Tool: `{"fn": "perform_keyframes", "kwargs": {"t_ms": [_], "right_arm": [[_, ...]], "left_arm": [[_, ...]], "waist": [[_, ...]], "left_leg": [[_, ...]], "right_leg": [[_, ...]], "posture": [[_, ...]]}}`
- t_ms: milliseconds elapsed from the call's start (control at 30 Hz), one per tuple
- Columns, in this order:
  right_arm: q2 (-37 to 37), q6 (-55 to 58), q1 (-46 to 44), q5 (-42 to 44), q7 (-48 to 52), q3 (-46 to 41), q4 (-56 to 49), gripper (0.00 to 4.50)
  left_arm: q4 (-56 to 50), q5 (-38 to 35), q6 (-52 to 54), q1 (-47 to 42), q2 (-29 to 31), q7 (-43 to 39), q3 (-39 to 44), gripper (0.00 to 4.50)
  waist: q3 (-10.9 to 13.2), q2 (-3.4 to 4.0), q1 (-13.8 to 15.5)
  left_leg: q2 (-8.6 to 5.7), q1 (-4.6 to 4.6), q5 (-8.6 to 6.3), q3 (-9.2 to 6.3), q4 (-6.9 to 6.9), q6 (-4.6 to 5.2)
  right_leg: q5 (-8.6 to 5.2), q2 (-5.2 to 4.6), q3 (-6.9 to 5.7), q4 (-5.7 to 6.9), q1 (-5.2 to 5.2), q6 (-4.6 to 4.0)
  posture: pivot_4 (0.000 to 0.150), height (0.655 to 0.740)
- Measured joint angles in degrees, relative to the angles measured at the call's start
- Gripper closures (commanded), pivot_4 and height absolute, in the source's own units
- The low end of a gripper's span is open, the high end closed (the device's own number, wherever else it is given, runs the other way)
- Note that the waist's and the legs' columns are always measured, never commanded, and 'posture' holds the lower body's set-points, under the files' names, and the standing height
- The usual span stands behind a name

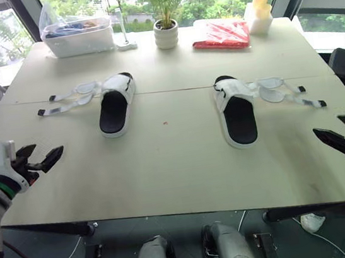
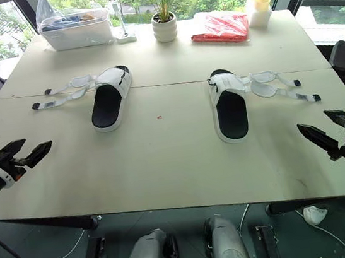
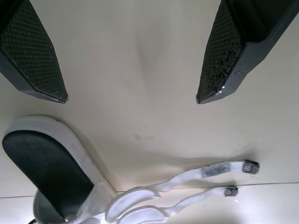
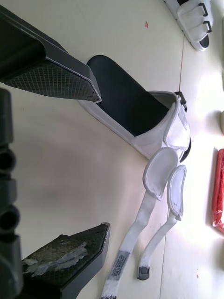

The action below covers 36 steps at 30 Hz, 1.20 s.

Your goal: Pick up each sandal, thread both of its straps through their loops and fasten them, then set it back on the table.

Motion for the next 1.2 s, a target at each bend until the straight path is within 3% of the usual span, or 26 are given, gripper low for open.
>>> {"fn": "perform_keyframes", "kwargs": {"t_ms": [900,1067,1200], "right_arm": [[2.98,1.06,-0.56,-2.65,-10.3,2.87,-6.05,0.02],[4.09,9.1,-5.89,2.48,-17.21,6.41,-14.02,0.02],[10.32,15.19,-13.69,6.52,-26.72,13.99,-19.65,0.02]], "left_arm": [[0.79,2.04,-1.03,-4.78,-1.52,0.28,-3.69,0.0],[-8.05,-2.78,4.56,-6.43,-2.0,-5.28,-9.43,0.0],[-14.01,-6.38,8.77,-10.89,-0.36,-12.66,-16.59,0.0]], "waist": [[0.0,0.0,-0.03],[0.0,0.0,-0.17],[0.0,-0.01,-0.25]], "left_leg": [[-0.01,0.01,0.02,0.05,-0.01,-0.03],[0.01,0.03,0.05,0.05,-0.01,-0.1],[-0.01,0.03,0.08,0.06,0.0,-0.13]], "right_leg": [[0.01,0.01,0.01,0.01,0.0,0.01],[0.01,0.04,0.01,0.05,0.0,0.01],[0.01,0.07,0.05,0.06,-0.01,0.0]], "posture": [[0.15,0.7288],[0.15,0.7288],[0.15,0.7288]]}}
